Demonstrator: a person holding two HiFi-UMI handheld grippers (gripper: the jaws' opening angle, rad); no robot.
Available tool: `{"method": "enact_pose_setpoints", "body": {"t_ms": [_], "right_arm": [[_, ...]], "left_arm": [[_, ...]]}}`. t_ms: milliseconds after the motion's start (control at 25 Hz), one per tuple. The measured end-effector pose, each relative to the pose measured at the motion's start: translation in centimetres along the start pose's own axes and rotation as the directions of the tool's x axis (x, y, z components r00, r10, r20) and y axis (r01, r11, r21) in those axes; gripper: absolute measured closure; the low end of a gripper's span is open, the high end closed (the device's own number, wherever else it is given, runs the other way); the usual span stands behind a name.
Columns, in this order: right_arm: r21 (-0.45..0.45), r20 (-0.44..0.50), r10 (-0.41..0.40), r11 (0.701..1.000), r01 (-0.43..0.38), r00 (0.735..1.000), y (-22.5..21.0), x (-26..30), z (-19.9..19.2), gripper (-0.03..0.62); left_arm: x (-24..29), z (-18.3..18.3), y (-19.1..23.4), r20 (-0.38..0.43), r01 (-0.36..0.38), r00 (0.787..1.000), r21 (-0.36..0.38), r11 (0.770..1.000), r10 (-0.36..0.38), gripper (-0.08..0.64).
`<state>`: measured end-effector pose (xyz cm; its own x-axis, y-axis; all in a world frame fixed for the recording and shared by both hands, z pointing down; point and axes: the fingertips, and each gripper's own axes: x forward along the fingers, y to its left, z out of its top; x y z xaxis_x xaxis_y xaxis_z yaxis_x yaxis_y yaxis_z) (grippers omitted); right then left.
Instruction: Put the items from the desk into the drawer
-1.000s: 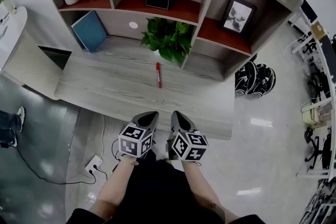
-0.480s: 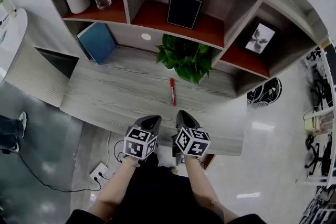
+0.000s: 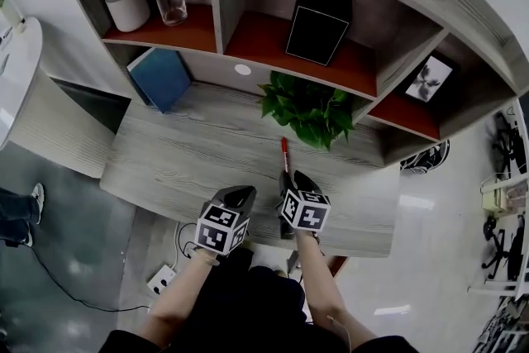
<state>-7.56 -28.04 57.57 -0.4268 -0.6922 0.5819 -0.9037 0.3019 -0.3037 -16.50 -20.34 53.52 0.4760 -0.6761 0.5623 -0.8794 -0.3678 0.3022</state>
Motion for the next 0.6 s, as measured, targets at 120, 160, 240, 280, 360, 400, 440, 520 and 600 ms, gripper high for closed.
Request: {"method": "enact_pose_setpoints", "body": {"t_ms": [120, 160, 240, 280, 360, 400, 440, 520, 600], "right_arm": [[-0.014, -0.035, -0.022, 1.0, 0.021, 0.999, -0.5, 1.4, -0.2, 0.46], [-0.02, -0.045, -0.028, 0.999, 0.027, 0.999, -0.6, 1.8, -0.3, 0.46], [-0.04, -0.064, -0.04, 0.998, 0.038, 0.997, -1.0, 2.7, -0.3, 0.462], [-0.052, -0.073, -0.047, 0.998, 0.043, 0.996, -1.1, 3.2, -0.3, 0.462], [-0.076, -0.086, -0.061, 0.996, 0.055, 0.994, -1.5, 4.1, -0.3, 0.462], [-0.088, -0.092, -0.068, 0.994, 0.06, 0.993, -1.7, 4.5, -0.2, 0.462], [-0.101, -0.099, -0.075, 0.993, 0.065, 0.992, -1.9, 4.8, -0.2, 0.462], [-0.124, -0.114, -0.083, 0.99, 0.069, 0.99, -2.0, 5.4, -0.2, 0.462], [-0.143, -0.136, -0.087, 0.987, 0.067, 0.987, -1.8, 5.9, -0.4, 0.462]], "left_arm": [[0.1, 0.2, 0.8, -0.003, 0.002, 1.0, 0.0, 1.0, -0.002, 0.535], [0.1, 0.2, 1.0, -0.001, 0.002, 1.0, -0.001, 1.0, -0.002, 0.535], [0.0, 0.4, 1.4, 0.004, 0.0, 1.0, -0.008, 1.0, 0.0, 0.535], [0.0, 0.4, 1.7, 0.006, -0.002, 1.0, -0.012, 1.0, 0.002, 0.535], [-0.1, 0.4, 2.2, 0.008, -0.007, 1.0, -0.019, 1.0, 0.007, 0.534], [-0.2, 0.4, 2.5, 0.009, -0.01, 1.0, -0.024, 1.0, 0.011, 0.535], [-0.2, 0.4, 2.7, 0.01, -0.014, 1.0, -0.029, 0.999, 0.014, 0.534], [-0.3, 0.4, 3.2, 0.013, -0.02, 1.0, -0.038, 0.999, 0.021, 0.535], [-0.3, 0.5, 3.5, 0.016, -0.024, 1.0, -0.044, 0.999, 0.025, 0.535]]}}
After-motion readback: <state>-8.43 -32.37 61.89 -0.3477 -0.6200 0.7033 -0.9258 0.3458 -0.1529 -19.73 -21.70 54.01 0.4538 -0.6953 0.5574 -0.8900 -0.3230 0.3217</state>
